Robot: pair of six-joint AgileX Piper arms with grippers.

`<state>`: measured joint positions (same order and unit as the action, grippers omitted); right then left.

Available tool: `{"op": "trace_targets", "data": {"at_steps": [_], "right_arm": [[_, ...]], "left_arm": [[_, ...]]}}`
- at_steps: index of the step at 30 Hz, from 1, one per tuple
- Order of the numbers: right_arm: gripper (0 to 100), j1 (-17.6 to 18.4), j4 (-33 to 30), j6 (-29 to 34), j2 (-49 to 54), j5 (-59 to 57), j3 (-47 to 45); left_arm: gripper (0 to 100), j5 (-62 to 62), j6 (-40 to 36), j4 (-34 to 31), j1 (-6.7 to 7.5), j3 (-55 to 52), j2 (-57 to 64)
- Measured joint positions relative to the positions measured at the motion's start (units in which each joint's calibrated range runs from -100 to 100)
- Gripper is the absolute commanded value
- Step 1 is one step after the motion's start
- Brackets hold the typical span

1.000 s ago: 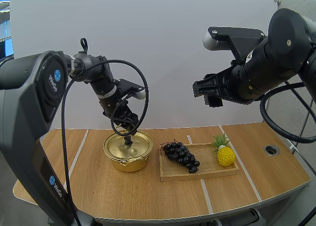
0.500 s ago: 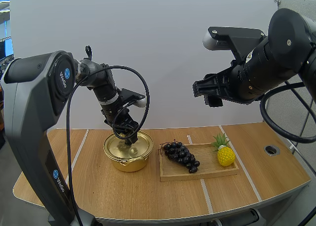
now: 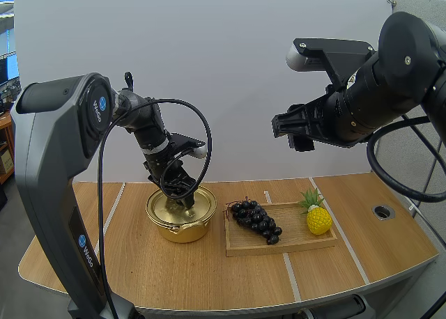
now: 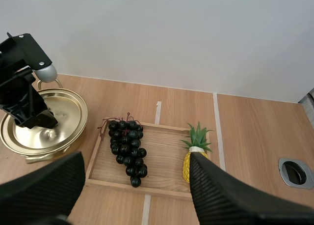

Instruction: Open the pot, put the pineapple inside, and close it

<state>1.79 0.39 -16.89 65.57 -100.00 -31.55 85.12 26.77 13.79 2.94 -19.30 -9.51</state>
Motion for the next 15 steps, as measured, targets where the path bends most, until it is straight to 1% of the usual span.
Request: {"op": "trace_targets", "data": {"at_steps": [4,5,6,7,8,9,15], "right_arm": [[100,0.0,0.0,0.0,0.0,0.0,0.0],[100,0.0,0.0,0.0,0.0,0.0,0.0],[100,0.0,0.0,0.0,0.0,0.0,0.0],[100,0.0,0.0,0.0,0.0,0.0,0.0],[100,0.0,0.0,0.0,0.0,0.0,0.0],[100,0.0,0.0,0.0,0.0,0.0,0.0],[100,0.0,0.0,0.0,0.0,0.0,0.0]], "left_arm": [[100,0.0,-0.19,0.0,0.0,0.0,0.0],[78,0.0,-0.19,0.0,0.0,0.0,0.0],[59,0.0,-0.19,0.0,0.0,0.0,0.0],[33,0.0,-0.19,0.0,0.0,0.11,0.0],[13,0.0,-0.19,0.0,0.0,0.11,0.0],[0,0.59,-0.3,0.0,0.0,0.36,0.0],[0,2.37,-0.39,0.42,0.07,0.52,0.0]]}}
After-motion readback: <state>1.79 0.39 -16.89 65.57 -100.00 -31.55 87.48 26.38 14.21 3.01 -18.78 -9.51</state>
